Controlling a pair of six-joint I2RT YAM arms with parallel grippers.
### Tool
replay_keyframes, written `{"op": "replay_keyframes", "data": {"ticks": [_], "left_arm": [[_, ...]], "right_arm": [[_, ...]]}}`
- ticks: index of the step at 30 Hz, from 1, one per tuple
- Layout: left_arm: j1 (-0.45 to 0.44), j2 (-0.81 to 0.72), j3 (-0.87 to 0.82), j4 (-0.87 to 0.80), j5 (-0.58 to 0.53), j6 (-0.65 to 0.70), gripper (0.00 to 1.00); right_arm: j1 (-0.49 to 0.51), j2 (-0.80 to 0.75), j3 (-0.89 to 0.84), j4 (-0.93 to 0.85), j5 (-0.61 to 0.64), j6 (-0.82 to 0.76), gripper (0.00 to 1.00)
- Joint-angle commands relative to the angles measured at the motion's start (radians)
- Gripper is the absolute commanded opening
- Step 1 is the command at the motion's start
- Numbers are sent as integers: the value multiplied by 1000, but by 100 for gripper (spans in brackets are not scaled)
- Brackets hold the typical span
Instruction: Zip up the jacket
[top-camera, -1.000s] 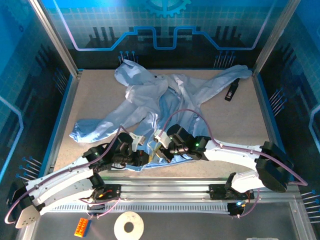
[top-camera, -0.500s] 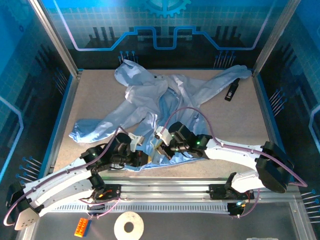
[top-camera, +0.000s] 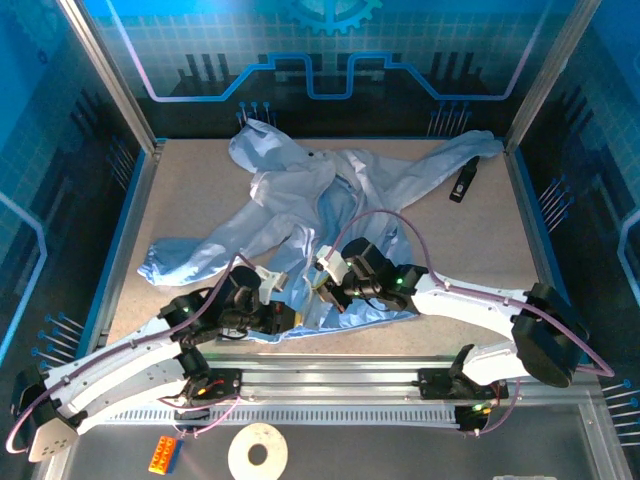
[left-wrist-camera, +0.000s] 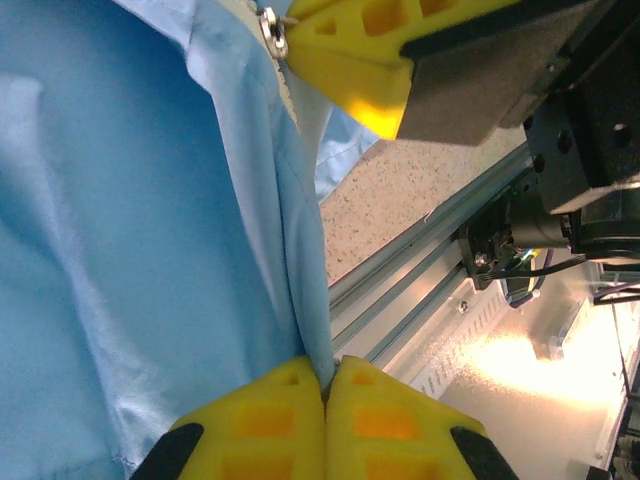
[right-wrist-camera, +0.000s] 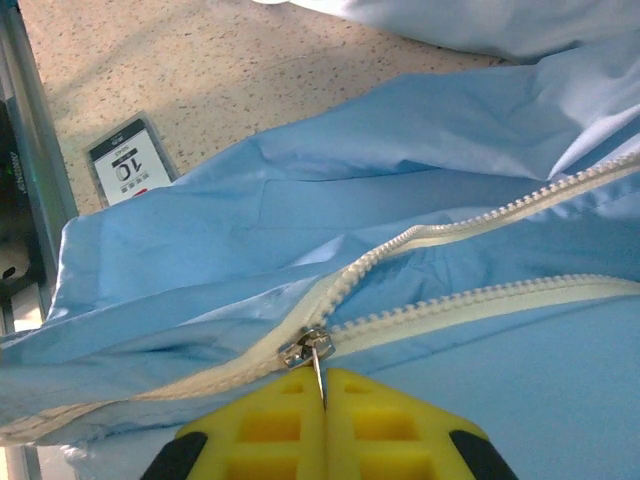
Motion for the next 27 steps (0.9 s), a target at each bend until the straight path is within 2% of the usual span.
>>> {"op": "replay_keyframes", "data": {"ticks": [1, 27], "left_arm": [[-7, -17, -3, -81, 91, 4, 0], [-8, -42, -63, -25, 138, -46, 0]], "right_arm": [[-53, -20, 22, 31, 109, -12, 0], [-150, -7, 102, -17, 107, -56, 0]]}}
